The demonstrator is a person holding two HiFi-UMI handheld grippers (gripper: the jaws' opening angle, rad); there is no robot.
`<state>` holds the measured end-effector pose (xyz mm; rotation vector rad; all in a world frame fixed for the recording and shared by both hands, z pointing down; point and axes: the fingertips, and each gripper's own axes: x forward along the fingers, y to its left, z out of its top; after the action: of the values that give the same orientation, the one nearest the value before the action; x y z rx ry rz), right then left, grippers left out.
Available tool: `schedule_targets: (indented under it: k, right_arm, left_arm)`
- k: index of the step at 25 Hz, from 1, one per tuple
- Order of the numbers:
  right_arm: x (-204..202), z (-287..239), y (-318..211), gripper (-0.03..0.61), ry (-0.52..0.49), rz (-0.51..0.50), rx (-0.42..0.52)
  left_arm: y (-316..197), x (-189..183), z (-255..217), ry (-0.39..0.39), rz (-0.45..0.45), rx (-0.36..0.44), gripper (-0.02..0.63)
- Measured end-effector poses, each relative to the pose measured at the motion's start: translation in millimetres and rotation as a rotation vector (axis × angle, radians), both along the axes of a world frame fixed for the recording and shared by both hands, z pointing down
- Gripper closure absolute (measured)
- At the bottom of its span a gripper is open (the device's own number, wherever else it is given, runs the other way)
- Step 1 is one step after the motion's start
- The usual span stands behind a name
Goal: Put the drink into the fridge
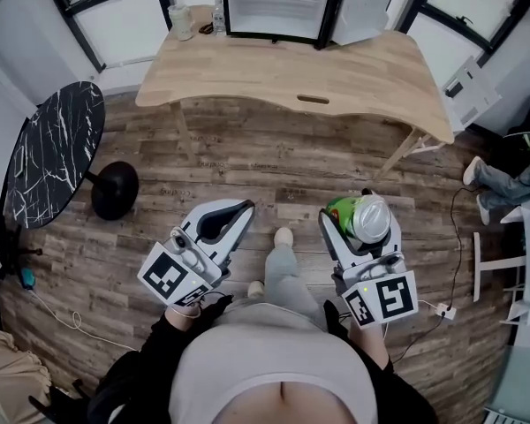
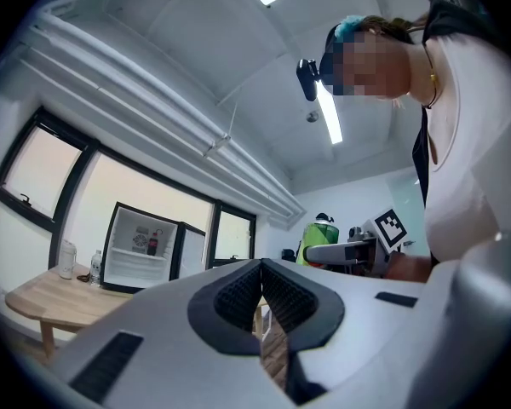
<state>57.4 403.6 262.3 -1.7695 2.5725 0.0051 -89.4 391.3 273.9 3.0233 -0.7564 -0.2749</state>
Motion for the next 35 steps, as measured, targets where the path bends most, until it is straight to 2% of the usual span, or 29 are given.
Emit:
schedule_targets:
  k: [11,24,35]
  right_arm:
    - [16,4,-81,0.229,0.01,-0.021,-0.004]
    - [62,-13,-212,0.229,0.001,-0.086,0.016]
    - [88,-8,-276,0.229,-0.003,-0.148,0.004]
  left_arm:
    - [-83,14,0,0.01,-0.048,0.003,0.606]
    - [-208,67,-18,0.006,-0.085,0.04,0.606]
    - [-262,98,-13,0.015,-0.13,0.038,0.606]
